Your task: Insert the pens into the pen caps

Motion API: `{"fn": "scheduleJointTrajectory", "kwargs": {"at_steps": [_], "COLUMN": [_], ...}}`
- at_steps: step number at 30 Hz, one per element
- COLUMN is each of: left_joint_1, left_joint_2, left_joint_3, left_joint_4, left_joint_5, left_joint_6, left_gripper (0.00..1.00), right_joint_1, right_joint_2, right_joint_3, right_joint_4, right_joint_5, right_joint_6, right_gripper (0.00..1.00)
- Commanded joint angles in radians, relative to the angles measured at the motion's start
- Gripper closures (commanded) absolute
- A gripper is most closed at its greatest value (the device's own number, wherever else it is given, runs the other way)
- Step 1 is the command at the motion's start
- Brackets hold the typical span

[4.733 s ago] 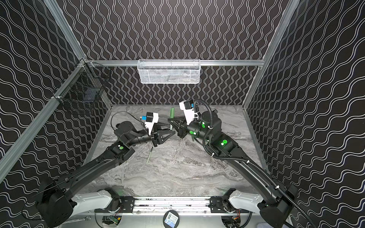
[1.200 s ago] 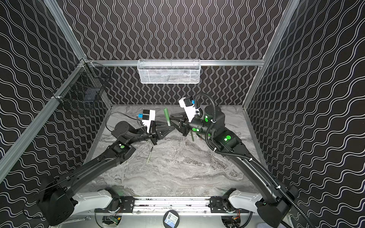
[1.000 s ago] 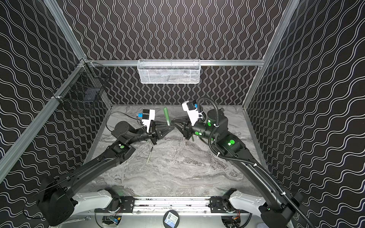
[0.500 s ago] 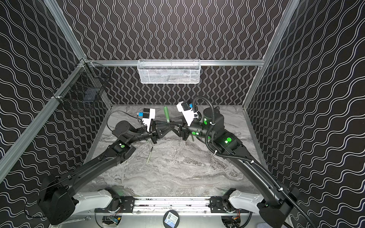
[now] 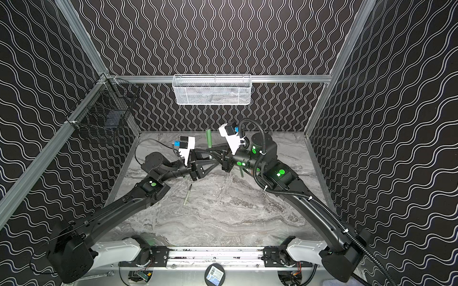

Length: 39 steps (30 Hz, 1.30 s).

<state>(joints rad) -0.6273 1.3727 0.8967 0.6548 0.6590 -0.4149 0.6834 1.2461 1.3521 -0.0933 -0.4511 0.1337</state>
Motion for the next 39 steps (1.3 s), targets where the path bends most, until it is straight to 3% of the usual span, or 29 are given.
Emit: {"fn": "scheduleJointTrajectory", "kwargs": {"at_steps": [1,5,8,9,10,12,16,20,25,31,39], "left_joint_1": [0.002,-0.005,-0.002,0.000,0.008,0.058,0.182,0.193,0.207,0.252,0.303], "left_joint_2": [-0.021,-0.078,-0.128,-0.135,-0.132,-0.099,0.024,0.157,0.317,0.518,0.654], "left_joint_3": [-0.006,-0.015,0.009,0.025,0.049,0.093,0.156,0.214,0.268,0.355,0.428], "left_joint_4": [-0.071,-0.174,-0.408,-0.507,-0.608,-0.780,-0.980,-1.112,-1.195,-1.291,-1.305], "left_joint_5": [-0.145,-0.325,-0.511,-0.627,-0.731,-0.836,-0.828,-0.827,-0.877,-0.849,-0.819], "left_joint_6": [0.039,-0.008,0.016,0.009,-0.013,-0.076,-0.140,-0.069,-0.019,-0.040,-0.041], "left_gripper": [0.31,0.29,0.29,0.29,0.29,0.27,0.28,0.32,0.32,0.36,0.39], "right_joint_1": [-0.056,-0.185,-0.241,-0.280,-0.289,-0.291,-0.295,-0.295,-0.295,-0.297,-0.299], "right_joint_2": [0.030,0.091,0.160,0.191,0.225,0.295,0.482,0.671,0.826,0.876,0.901], "right_joint_3": [0.072,0.143,0.135,0.112,0.089,0.043,0.013,0.080,0.160,0.169,0.177], "right_joint_4": [0.035,0.014,-0.070,-0.091,-0.111,-0.147,-0.216,-0.312,-0.401,-0.425,-0.418], "right_joint_5": [0.098,0.092,0.088,0.071,0.049,0.042,0.023,0.015,0.086,0.153,0.193], "right_joint_6": [0.065,0.164,0.183,0.195,0.195,0.198,0.183,0.157,0.124,0.133,0.149], "right_gripper": [1.00,1.00,1.00,1.00,1.00,1.00,0.99,0.96,0.92,0.89,0.81]}}
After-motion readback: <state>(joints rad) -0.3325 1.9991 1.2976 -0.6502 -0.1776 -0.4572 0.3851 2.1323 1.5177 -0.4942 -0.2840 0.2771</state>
